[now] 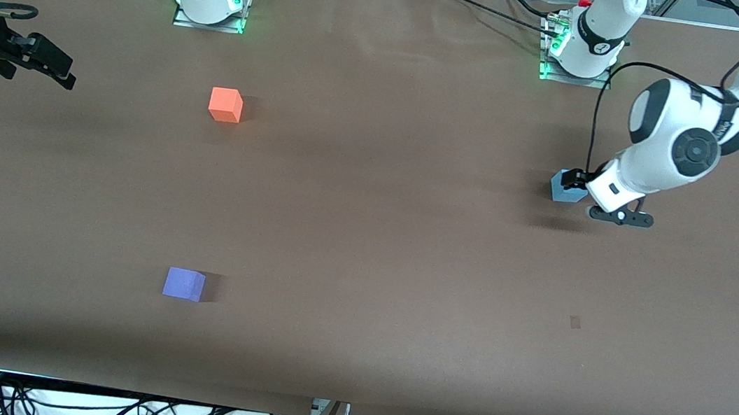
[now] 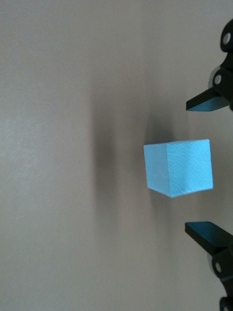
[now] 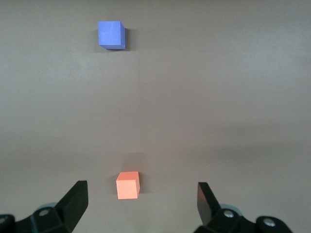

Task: Place blue block between orange and purple blocks
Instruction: 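Reach the left gripper down over the light-blue cube and close on it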

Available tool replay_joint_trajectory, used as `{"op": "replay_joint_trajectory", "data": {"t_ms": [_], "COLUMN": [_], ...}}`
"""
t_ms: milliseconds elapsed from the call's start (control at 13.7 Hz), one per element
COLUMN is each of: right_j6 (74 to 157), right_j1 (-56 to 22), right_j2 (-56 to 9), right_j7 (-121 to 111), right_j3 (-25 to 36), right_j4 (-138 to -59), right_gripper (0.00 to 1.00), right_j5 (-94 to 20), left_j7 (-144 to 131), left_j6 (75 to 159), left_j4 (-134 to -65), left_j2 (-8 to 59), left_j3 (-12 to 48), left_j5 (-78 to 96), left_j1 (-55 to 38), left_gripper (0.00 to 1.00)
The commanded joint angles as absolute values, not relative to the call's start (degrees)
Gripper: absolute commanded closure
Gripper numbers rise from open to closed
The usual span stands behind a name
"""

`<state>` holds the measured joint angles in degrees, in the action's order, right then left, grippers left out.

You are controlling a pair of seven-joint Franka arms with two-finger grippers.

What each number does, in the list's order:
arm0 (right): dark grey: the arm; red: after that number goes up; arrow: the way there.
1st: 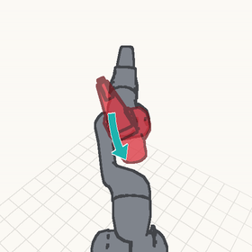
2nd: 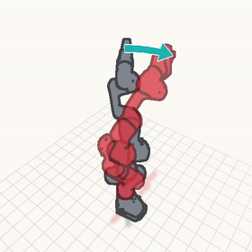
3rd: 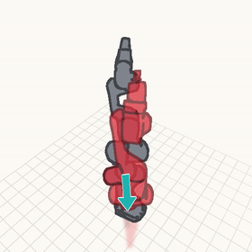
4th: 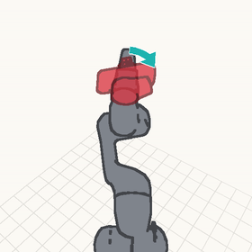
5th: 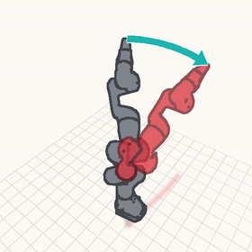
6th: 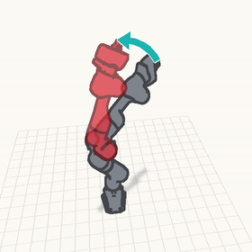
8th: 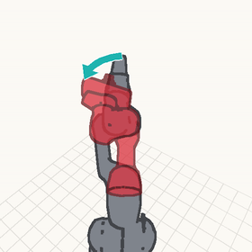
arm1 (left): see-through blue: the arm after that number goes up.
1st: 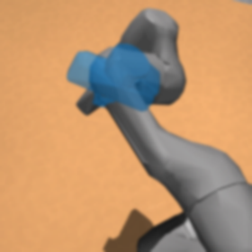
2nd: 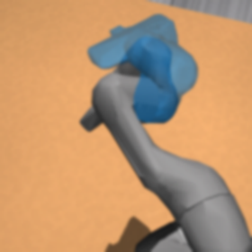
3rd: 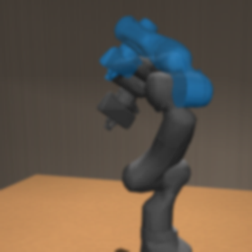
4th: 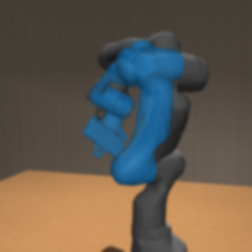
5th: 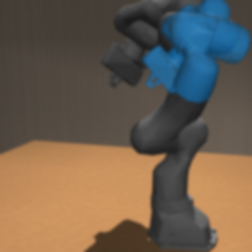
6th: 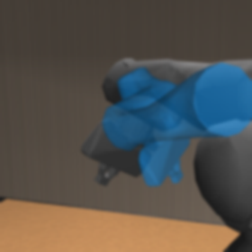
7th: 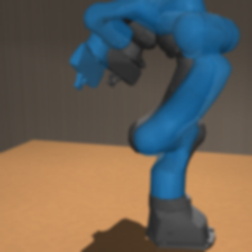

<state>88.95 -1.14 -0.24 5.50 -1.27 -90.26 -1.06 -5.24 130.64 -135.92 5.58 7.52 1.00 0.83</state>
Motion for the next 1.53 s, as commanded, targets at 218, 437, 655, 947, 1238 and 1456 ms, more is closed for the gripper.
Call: {"op": "replay_joint_trajectory", "data": {"t_ms": [218,437,655,947,1238,1456], "right_j6": [88.4,89.1,89.7,89.8,90.6,90.8], "right_j1": [-0.9,-0.9,-1.1,-1.2,-1.1,-1.1], "right_j2": [0.2,-0.1,-0.2,-0.2,-0.2,-0.2], "right_j7": [4.7,4.6,4.5,4.1,-1.5,-1.5], "right_j3": [-1.1,-1.2,-1.6,-1.8,-1.7,-1.6], "right_j4": [-90.1,-89.9,-89.9,-89.9,-89.9,-89.9], "right_gripper": [0.01,0.01,0.01,0.01,0.01,0.01], "right_j5": [-1.8,-1.8,-1.8,-1.5,-1.3,-1.8], "left_j7": [-5.5,-5.5,-5.7,-6.2,-7.6,-7.7], "left_j6": [144.0,144.0,144.2,144.5,145.5,145.8], "left_j4": [-145.5,-145.5,-145.5,-145.6,-145.5,-145.3], "left_j2": [3.7,4.3,5.7,7.6,10.9,11.3], "left_j3": [8.7,8.7,8.8,8.9,9.0,9.0], "left_j5": [1.6,1.0,-2.8,-2.8,-2.3,-2.3], "left_j1": [0.8,1.1,1.9,2.4,2.7,2.7], "left_gripper": [0.0,0.0,0.0,0.0,0.13,0.81]}}
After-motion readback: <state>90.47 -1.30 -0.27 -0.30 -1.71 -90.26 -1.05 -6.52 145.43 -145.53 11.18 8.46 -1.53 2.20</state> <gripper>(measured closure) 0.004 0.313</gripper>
